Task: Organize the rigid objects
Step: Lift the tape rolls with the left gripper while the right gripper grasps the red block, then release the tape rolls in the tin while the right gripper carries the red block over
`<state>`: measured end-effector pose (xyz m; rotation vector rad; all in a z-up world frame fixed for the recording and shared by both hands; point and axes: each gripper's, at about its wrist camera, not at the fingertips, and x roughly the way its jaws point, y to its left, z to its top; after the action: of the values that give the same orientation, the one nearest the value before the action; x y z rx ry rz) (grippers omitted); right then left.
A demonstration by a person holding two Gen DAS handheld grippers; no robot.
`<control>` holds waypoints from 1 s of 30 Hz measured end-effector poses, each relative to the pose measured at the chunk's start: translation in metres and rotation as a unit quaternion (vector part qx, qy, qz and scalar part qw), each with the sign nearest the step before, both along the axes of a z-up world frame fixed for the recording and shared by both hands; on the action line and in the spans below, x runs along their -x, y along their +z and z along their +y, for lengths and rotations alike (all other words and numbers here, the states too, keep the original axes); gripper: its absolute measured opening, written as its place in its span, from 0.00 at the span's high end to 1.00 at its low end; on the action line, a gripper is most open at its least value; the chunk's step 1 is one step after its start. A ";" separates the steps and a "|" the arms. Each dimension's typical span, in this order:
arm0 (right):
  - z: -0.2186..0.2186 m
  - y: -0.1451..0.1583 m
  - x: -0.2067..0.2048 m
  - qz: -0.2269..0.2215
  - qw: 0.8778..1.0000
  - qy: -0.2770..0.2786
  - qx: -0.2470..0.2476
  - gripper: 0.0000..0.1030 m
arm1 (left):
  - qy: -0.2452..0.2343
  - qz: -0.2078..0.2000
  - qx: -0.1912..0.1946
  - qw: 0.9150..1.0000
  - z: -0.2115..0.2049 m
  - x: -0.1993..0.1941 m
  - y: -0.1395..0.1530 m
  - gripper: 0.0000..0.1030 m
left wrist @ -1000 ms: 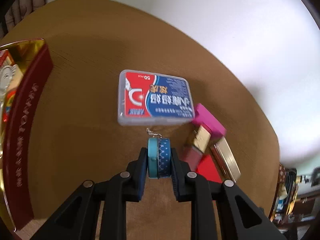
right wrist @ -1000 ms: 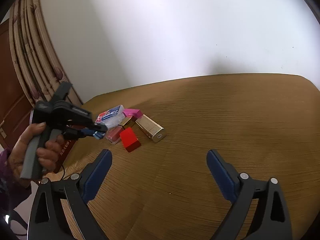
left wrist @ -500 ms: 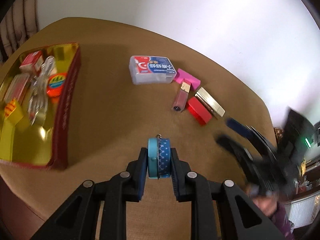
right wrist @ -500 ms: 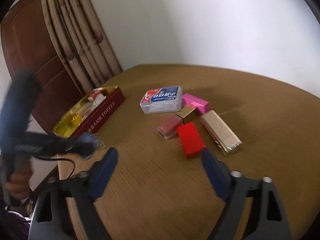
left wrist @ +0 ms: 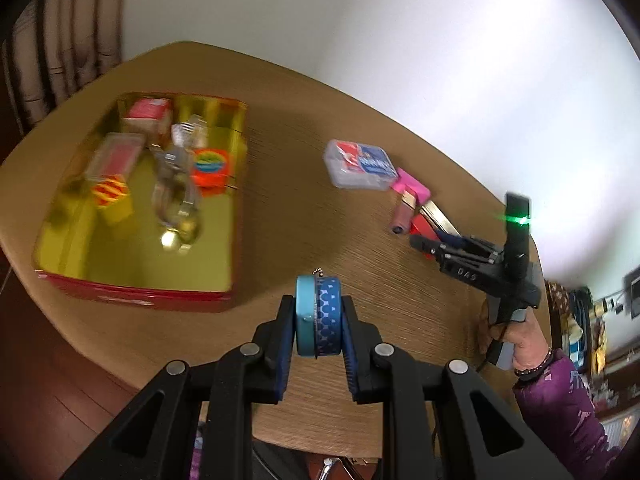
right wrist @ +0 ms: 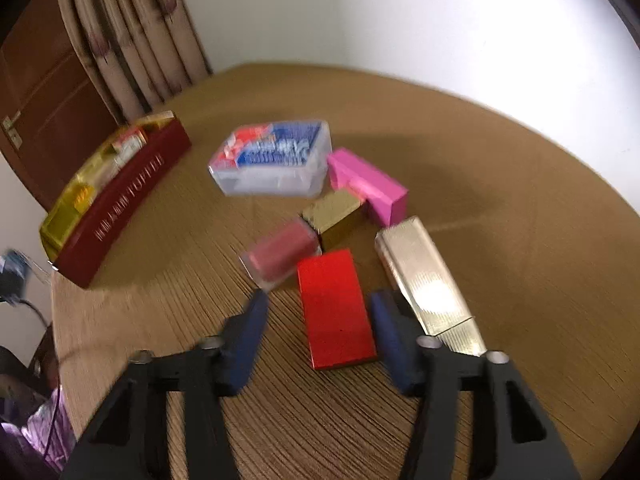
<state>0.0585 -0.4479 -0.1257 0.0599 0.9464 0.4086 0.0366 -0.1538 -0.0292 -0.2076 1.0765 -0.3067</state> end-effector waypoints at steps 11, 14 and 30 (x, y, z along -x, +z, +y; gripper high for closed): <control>-0.019 0.007 0.037 0.018 0.996 -0.060 -0.064 0.72 | 0.066 -0.015 -0.067 0.995 0.106 -0.025 0.032 0.79; -0.023 0.014 0.056 0.015 0.991 -0.074 -0.111 0.72 | 0.065 -0.009 -0.079 0.995 0.112 -0.045 0.020 0.79; 0.051 0.092 0.066 -0.016 0.980 -0.004 -0.200 0.72 | 0.089 0.020 -0.159 0.983 0.129 -0.080 -0.042 0.78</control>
<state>-0.0077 -0.3965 -0.0335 0.4218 0.8196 0.5864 0.1161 -0.0244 -0.0711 -0.0219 1.1231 0.0318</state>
